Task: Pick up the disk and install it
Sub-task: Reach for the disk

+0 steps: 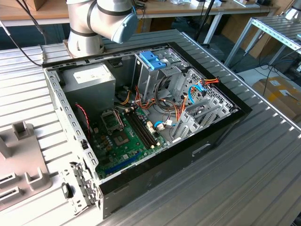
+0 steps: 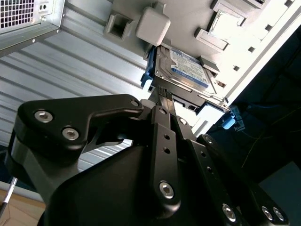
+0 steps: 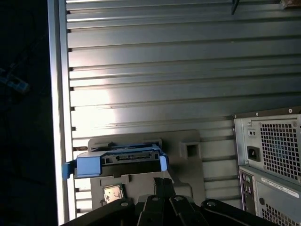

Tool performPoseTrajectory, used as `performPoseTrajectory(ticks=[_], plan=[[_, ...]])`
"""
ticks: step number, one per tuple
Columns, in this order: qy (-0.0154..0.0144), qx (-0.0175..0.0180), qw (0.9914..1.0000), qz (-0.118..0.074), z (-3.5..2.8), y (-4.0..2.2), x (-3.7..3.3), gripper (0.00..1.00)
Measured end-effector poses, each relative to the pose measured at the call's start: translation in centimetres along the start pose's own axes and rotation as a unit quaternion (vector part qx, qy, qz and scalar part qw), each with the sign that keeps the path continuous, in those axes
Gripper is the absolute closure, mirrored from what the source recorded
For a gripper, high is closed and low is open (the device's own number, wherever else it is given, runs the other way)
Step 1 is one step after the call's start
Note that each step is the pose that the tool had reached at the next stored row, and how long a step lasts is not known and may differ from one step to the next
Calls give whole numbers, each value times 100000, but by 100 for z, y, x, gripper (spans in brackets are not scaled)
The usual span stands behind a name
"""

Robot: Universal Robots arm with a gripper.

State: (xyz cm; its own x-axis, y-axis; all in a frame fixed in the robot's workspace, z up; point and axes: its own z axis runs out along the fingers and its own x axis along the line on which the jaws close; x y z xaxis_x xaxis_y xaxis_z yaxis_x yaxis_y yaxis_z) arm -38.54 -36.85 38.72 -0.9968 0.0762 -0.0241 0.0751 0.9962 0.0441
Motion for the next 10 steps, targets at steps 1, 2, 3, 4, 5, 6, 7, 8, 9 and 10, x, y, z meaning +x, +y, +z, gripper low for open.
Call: performPoseTrajectory(ticks=[1,2,3,4,5,6,7,8,9,10], plan=[[-2,-2,100000,7,0,0,6,89],[2,1,100000,10,0,0,14,89],[2,1,100000,1,0,-1,22,89],[1,-2,100000,0,0,-2,33,89],[1,-1,100000,2,-1,-3,39,89],[3,0,100000,-4,-1,-3,39,89],[0,-2,100000,-8,-1,-3,39,89],[1,-2,100000,-3,-1,-3,41,89],[0,-1,100000,-1,-1,-3,42,89],[1,-2,100000,-2,-1,-3,43,89]])
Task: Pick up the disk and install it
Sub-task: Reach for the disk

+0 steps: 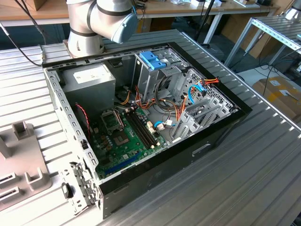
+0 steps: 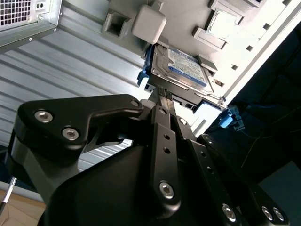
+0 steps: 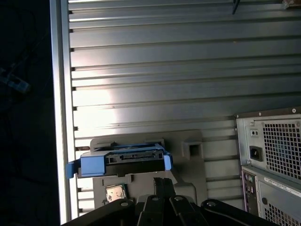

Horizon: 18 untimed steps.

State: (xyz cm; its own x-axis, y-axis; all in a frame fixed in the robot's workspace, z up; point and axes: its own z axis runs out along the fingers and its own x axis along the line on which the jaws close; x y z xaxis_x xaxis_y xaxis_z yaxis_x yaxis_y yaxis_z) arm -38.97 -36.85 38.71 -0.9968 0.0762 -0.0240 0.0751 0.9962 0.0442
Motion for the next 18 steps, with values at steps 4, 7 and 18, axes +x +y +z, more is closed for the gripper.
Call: performPoseTrajectory(ticks=[4,7,18], plan=[[-1,0,100000,-1,0,0,0,89],[-2,0,100000,0,0,0,1,89],[1,14,100000,-3,-1,-4,157,89]])
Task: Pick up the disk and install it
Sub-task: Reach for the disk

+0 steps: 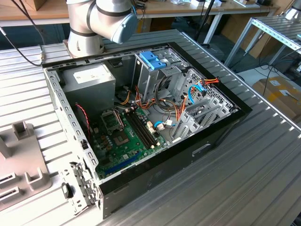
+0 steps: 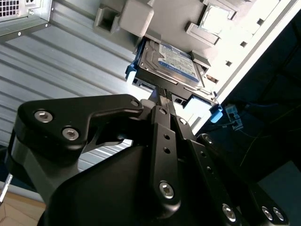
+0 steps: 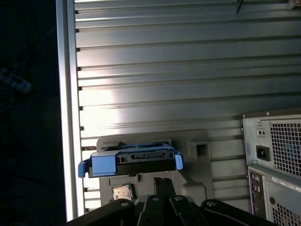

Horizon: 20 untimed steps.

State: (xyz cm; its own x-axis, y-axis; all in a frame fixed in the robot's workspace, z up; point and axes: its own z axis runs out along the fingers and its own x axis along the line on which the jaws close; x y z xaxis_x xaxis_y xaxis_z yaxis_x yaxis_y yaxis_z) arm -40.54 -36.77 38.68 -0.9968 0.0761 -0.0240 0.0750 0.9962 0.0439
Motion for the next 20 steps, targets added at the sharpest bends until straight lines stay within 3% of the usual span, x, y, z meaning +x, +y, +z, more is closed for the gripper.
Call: performPoseTrajectory(ticks=[7,11,17,18,19,20], plan=[[-15,132,100000,-2,14,38,176,89],[59,492,99999,-3,51,90,286,89],[60,501,99999,-5,55,97,303,89],[403,529,99998,14,57,97,304,89],[1014,570,99993,33,61,97,304,89],[1323,595,99989,43,62,97,303,89]])
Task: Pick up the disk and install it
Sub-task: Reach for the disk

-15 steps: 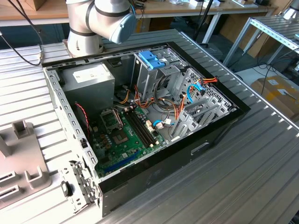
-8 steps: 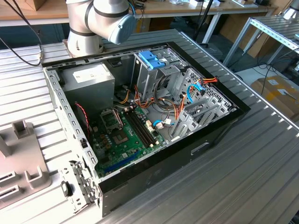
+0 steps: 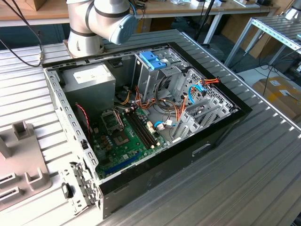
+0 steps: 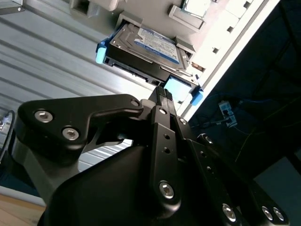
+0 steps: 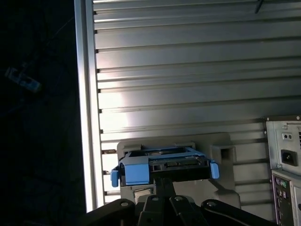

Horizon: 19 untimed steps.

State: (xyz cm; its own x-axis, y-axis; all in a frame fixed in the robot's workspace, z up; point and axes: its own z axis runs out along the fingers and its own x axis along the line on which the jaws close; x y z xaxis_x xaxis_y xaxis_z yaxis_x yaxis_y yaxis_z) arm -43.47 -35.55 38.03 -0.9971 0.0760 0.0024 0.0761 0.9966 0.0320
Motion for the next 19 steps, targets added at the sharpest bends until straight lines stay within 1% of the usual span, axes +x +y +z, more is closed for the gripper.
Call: performPoseTrajectory(ticks=[1,2,5,8,9,14,17,19], plan=[[302,21,100000,13,1,0,0,89],[828,64,99997,28,4,0,0,89],[981,78,99995,33,3,0,0,89],[981,76,99995,30,11,-2,13,89],[983,79,99995,34,28,-2,40,89],[972,69,99995,32,105,-4,118,89],[991,83,99995,10,127,-5,120,89],[987,79,99995,-18,152,-5,122,89]])
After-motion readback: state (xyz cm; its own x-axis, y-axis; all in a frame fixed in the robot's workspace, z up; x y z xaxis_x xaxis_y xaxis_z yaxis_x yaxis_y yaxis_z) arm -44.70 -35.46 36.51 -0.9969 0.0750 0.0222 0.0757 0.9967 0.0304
